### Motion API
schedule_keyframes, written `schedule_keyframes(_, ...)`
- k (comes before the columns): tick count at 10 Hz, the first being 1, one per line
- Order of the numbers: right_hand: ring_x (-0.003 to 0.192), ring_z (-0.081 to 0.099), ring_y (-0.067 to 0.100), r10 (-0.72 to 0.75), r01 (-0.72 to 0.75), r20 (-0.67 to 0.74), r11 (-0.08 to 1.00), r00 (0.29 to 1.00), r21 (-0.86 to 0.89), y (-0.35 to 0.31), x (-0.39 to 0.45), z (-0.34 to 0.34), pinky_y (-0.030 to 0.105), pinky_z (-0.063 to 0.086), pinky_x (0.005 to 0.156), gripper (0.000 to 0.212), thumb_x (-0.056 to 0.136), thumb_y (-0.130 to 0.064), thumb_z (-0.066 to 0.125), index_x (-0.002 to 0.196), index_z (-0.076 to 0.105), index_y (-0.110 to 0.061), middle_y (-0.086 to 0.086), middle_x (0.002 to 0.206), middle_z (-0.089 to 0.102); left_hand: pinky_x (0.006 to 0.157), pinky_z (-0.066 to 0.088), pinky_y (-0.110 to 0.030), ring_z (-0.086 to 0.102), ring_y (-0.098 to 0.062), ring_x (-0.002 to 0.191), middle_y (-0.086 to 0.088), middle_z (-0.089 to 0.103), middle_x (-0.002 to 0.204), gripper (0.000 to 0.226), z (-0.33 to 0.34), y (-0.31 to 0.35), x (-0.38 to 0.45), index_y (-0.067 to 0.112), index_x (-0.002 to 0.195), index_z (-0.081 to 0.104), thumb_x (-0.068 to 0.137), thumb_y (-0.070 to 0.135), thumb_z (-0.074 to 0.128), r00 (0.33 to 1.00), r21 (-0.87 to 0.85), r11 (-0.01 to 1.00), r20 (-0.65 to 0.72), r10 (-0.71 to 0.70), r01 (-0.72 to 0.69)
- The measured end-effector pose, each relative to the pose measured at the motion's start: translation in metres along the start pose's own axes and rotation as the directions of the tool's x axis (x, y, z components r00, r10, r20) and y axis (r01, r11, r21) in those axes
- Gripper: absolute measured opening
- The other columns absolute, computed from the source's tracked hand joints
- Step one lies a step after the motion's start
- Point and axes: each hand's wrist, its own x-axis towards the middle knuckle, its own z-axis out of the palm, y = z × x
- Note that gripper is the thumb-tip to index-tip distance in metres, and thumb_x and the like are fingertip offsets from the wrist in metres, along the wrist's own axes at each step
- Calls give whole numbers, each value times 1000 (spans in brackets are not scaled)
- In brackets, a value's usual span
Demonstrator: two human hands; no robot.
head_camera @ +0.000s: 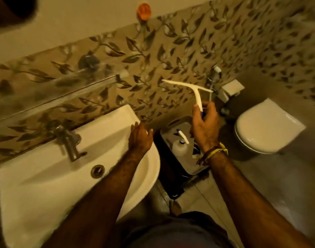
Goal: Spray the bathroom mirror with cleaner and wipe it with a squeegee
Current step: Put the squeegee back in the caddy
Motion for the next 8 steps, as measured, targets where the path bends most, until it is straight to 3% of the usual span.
schedule_keyframes(1,66,64,38,130,-131,-17,988,991,-85,41,18,-18,42,56,53,19,98,-30,54,100,56,-11,16,83,64,123,17,-44,2,-36,154,-19,1,167,85,39,1,14,1,158,1,100,39,52,987,121,981,32,-155,150)
schedule_keyframes(2,54,61,27,258,-260,-34,952,966,-164,86,36,-21,26,49,38,23,97,-30,55,100,59,-8,10,76,61,124,16,-47,-4,-40,153,-21,-7,166,101,69,1,16,-1,156,-9,94,44,57,973,192,955,-80,-214,226)
schedule_keyframes(3,50,63,27,371,-365,-29,894,928,-261,128,53,-6,28,52,36,26,95,-30,56,100,65,-7,11,72,64,124,13,-49,-4,-37,154,-18,-6,167,98,81,-1,15,2,158,-5,92,41,57,960,184,948,-160,-231,259)
schedule_keyframes(4,63,69,33,457,-404,54,830,888,-384,169,74,18,46,60,56,29,92,-34,54,105,68,-12,14,80,71,125,13,-50,-1,-37,154,-18,0,167,90,86,-6,18,3,158,1,92,27,56,957,110,966,-203,-207,232)
schedule_keyframes(5,87,67,35,580,-438,165,745,798,-502,207,98,49,53,56,81,33,92,-32,54,112,66,-8,23,105,70,124,14,-51,0,-39,154,-20,0,166,86,88,-11,21,2,157,-2,94,23,53,950,133,961,-234,-208,244)
schedule_keyframes(6,67,62,29,680,-471,241,679,692,-564,209,109,74,36,56,52,34,95,-27,55,109,67,1,22,98,69,124,16,-50,0,-39,154,-20,-1,166,80,88,-8,22,1,157,-3,97,26,43,947,168,949,-228,-226,267)
schedule_keyframes(7,103,63,42,728,-419,299,626,617,-657,191,111,91,37,48,70,37,98,-20,52,124,58,6,28,121,62,124,16,-49,1,-39,154,-20,2,166,77,90,-6,22,-1,158,3,94,23,38,935,158,954,-292,-201,255)
schedule_keyframes(8,130,45,42,770,-433,295,582,566,-688,153,109,97,41,39,99,42,103,-13,41,139,43,8,28,143,45,123,19,-50,-1,-39,154,-20,2,166,78,92,-7,22,-1,158,3,94,18,43,935,171,956,-306,-177,237)
